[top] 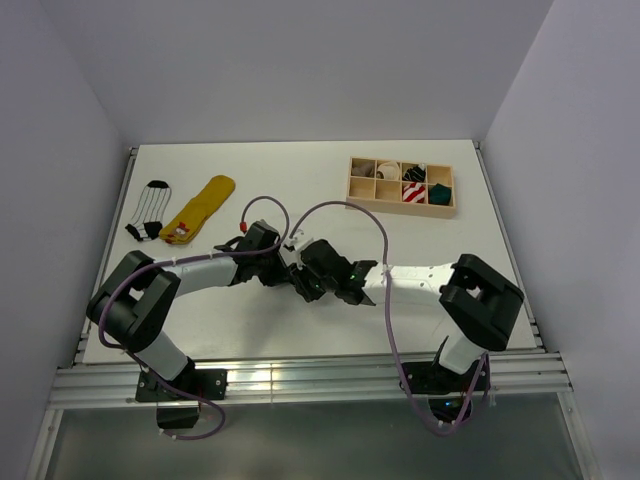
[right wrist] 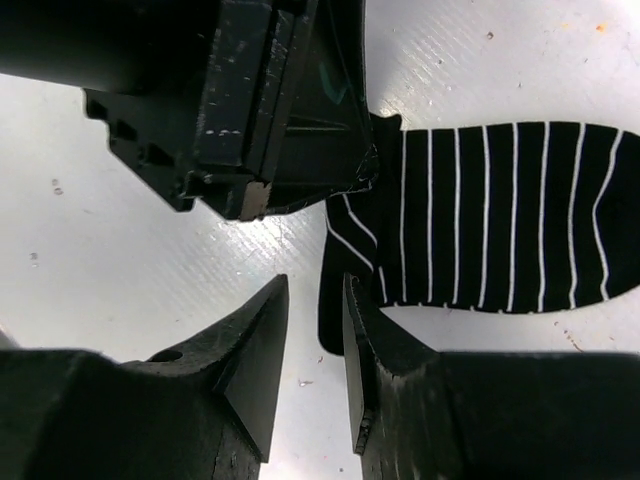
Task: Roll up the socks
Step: Roll the sock at the center of the board.
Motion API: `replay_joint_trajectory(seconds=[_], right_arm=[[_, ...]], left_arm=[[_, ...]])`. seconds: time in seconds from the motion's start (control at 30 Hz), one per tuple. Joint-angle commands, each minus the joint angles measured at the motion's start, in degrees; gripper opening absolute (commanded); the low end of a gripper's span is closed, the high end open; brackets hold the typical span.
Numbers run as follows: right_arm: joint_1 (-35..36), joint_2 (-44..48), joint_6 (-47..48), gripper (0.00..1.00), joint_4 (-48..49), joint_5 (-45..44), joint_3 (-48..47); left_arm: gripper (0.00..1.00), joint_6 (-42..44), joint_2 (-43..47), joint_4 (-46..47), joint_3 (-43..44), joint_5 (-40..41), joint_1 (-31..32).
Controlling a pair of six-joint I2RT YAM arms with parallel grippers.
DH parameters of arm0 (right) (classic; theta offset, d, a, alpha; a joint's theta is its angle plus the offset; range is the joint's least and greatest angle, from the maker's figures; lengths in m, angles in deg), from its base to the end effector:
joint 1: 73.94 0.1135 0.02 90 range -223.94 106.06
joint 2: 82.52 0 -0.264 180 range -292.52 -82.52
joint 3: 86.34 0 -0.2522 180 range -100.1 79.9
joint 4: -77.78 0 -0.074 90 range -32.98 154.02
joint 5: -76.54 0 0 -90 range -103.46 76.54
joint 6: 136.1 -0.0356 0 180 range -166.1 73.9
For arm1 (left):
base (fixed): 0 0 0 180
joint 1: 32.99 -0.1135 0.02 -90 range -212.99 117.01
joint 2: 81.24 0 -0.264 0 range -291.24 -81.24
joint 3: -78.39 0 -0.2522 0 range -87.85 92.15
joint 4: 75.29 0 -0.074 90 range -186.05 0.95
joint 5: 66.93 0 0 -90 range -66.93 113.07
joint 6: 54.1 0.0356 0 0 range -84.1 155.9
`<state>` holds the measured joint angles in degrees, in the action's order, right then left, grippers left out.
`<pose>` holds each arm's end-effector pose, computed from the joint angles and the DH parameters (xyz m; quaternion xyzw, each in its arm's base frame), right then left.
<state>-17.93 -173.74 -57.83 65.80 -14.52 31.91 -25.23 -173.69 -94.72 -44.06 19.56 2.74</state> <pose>0.1835 0.2710 0.1808 -0.3400 0.8458 0.2221 0.3460 0.2439 -0.1781 0.1440 -0.2000 0.9303 -0.2484 0.1813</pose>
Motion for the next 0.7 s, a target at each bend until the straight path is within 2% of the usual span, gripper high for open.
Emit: replay_joint_trajectory(seconds=[0.0,0.2,0.43,0.67], right_arm=[[0.5,-1.2,1.1,0.35,3.2,-0.3,-1.6],[0.4,-4.3,1.4,0.34,3.8,-1.7,-1.5],[0.9,-5.5,2.1,0.36,4.1,-7.7,-0.8],[2.0,-8.4,3.7,0.36,2.4,-7.4,-2.4]], left_arm=[[0.18,1.9,0.0,-4.8,0.0,2.3,0.1],[0.18,2.1,0.2,-4.8,0.3,1.9,0.1],[0.18,2.9,0.6,-5.9,0.7,2.4,0.1],[0.17,3.5,0.3,-6.5,1.5,1.8,0.1]])
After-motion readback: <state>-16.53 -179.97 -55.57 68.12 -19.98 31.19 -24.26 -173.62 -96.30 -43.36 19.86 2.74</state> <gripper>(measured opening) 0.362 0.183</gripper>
